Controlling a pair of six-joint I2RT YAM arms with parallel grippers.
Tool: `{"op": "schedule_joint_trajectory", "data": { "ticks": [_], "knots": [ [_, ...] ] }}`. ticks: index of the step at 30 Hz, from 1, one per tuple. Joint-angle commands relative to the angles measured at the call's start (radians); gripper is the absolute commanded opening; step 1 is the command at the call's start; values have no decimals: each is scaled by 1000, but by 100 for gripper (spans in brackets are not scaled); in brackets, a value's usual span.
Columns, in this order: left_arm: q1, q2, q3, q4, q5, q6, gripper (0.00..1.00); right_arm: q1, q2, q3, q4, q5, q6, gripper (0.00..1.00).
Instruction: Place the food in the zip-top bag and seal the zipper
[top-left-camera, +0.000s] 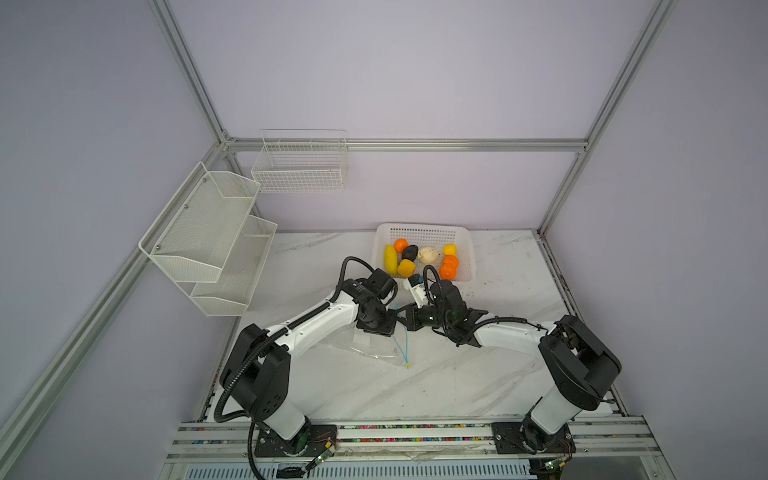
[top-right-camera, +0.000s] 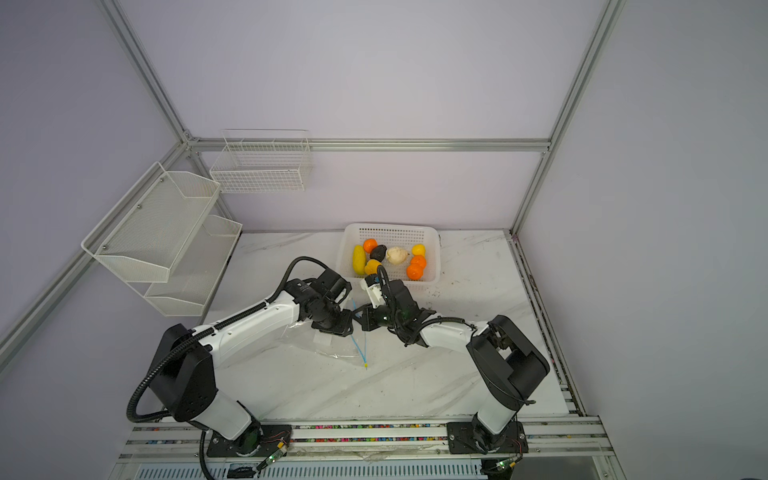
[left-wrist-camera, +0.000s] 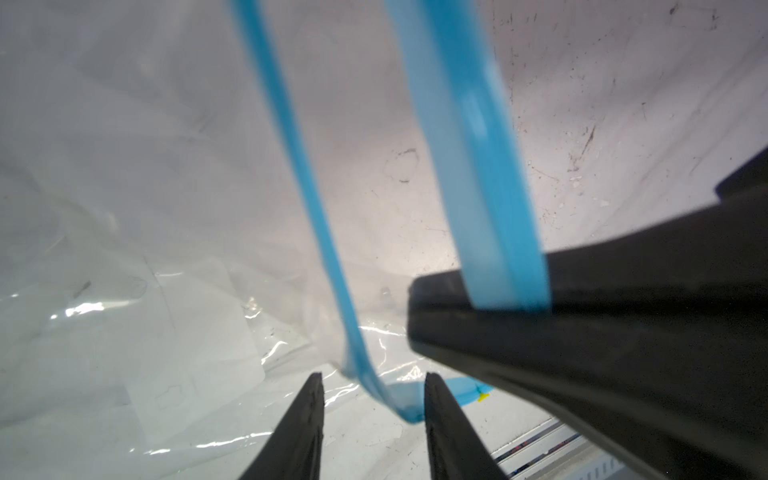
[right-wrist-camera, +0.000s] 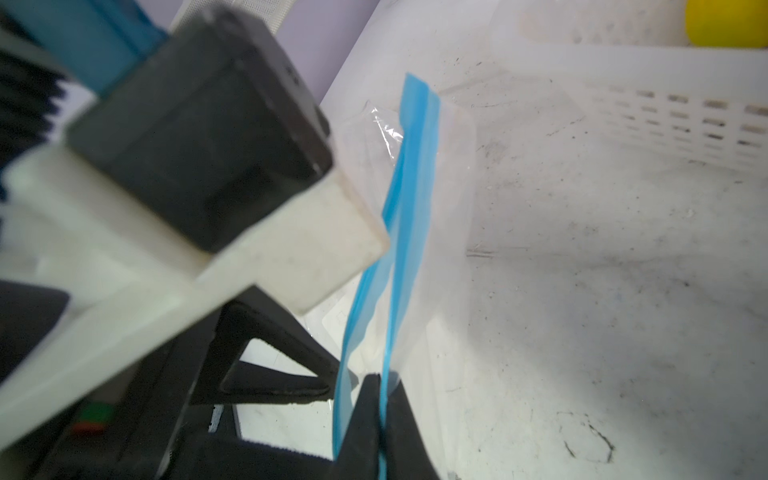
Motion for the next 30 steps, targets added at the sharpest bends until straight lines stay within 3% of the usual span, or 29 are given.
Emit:
{"op": "schedule_joint_trajectory", "data": {
  "ticks": [1, 7, 20, 24, 30],
  "knots": [
    [4, -40, 41, -12, -73, 7, 35, 0, 19, 31, -8, -13, -13, 8],
    [7, -57, 48, -10, -98, -9, 33, 0, 34, 34, -7, -17, -13, 9],
    [7, -134, -51, 53, -110, -71, 13, 0, 46, 40, -12, -22, -24, 9],
    [6, -126, -52, 53, -109, -66, 16, 0, 49, 46, -12, -25, -25, 9],
    [1, -114, -57, 87, -43, -67, 33, 0, 40, 38, -12, -23, -24, 9]
  ]
}}
